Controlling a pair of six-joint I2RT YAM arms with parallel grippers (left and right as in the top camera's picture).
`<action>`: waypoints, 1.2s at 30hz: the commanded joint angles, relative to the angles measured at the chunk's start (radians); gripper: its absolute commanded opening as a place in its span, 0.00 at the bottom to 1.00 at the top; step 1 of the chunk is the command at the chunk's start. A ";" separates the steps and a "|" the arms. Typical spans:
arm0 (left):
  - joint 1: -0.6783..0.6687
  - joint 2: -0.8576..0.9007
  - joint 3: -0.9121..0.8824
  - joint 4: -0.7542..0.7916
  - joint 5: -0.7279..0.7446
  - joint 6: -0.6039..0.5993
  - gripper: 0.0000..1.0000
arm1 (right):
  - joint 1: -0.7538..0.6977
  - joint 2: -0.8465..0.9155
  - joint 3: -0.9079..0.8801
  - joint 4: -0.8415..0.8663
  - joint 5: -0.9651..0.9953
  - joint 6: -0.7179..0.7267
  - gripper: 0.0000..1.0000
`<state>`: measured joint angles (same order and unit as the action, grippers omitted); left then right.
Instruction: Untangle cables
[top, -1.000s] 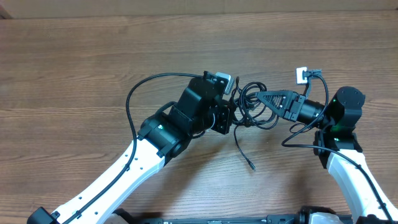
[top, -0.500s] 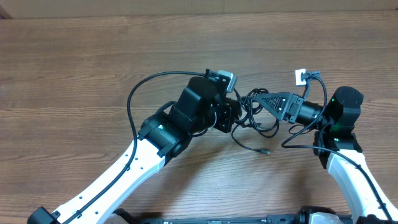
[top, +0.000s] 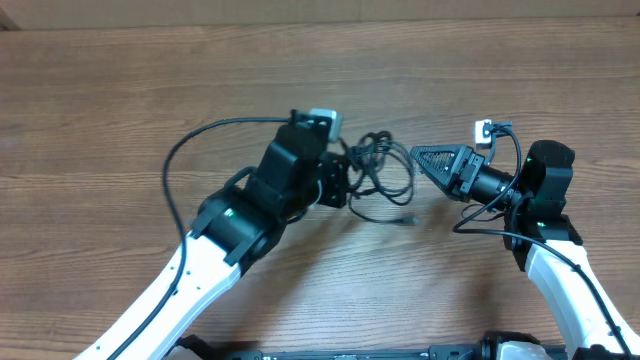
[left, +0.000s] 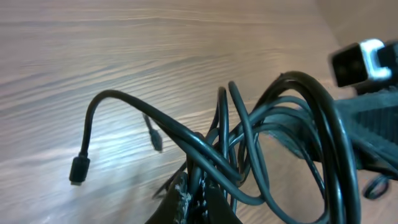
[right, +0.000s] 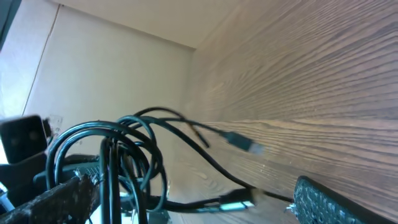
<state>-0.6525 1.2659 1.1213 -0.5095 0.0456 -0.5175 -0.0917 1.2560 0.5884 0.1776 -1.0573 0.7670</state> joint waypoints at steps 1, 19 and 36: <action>0.008 -0.060 0.020 -0.023 -0.182 -0.120 0.04 | -0.002 -0.001 0.001 0.001 0.011 0.031 1.00; 0.008 -0.068 0.020 -0.010 -0.292 -0.640 0.04 | 0.152 -0.090 0.001 0.141 -0.015 0.262 1.00; 0.003 -0.060 0.020 -0.014 -0.229 -0.702 0.04 | 0.470 -0.090 0.001 0.097 0.404 0.385 0.98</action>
<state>-0.6525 1.2156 1.1210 -0.5316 -0.2157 -1.2030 0.3466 1.1790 0.5884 0.2684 -0.7681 1.1332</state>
